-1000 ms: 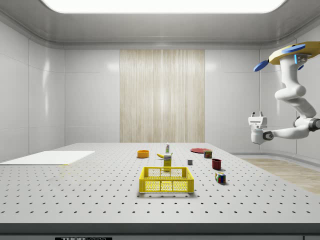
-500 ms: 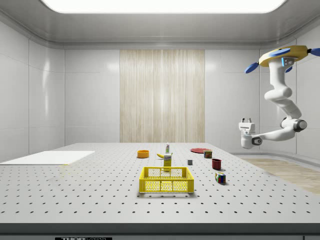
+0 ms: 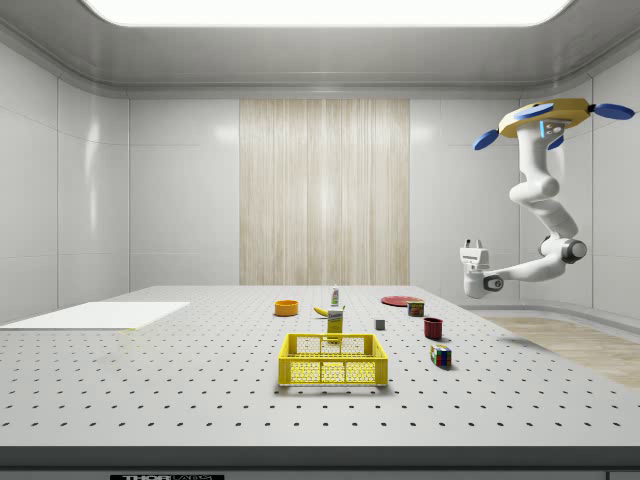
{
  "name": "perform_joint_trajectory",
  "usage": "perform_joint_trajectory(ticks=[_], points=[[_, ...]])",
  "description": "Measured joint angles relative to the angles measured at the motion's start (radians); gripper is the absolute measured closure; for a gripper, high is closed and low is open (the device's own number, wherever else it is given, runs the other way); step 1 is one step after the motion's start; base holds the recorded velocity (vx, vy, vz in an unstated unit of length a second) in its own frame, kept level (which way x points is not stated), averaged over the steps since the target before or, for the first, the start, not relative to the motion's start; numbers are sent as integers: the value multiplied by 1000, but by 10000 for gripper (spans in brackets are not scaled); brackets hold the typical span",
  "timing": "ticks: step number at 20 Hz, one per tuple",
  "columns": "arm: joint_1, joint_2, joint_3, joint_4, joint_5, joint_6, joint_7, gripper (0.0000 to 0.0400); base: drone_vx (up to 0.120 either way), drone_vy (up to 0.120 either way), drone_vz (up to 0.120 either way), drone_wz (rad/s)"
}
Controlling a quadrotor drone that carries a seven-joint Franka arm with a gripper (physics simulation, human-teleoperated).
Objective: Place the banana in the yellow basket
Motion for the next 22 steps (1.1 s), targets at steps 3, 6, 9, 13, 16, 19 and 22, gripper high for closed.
perform_joint_trajectory(ticks=[3,6,9,13,16,19,22], points=[[0,-1,0,1,0,1,0,0,120,-120,0,0],[-1,-2,1,1,0,2,0,0,120,-120,0,0],[-1,-3,1,0,0,4,0,0,120,-120,0,0],[-2,-5,2,-2,-1,7,-1,0,120,-120,0,0],[-2,-6,2,-3,-1,9,-1,0,120,-120,0,0],[-2,-8,3,-5,-3,12,0,0,120,-120,0,0],[-3,-9,5,-7,-5,14,0,0,120,-120,0,0]])
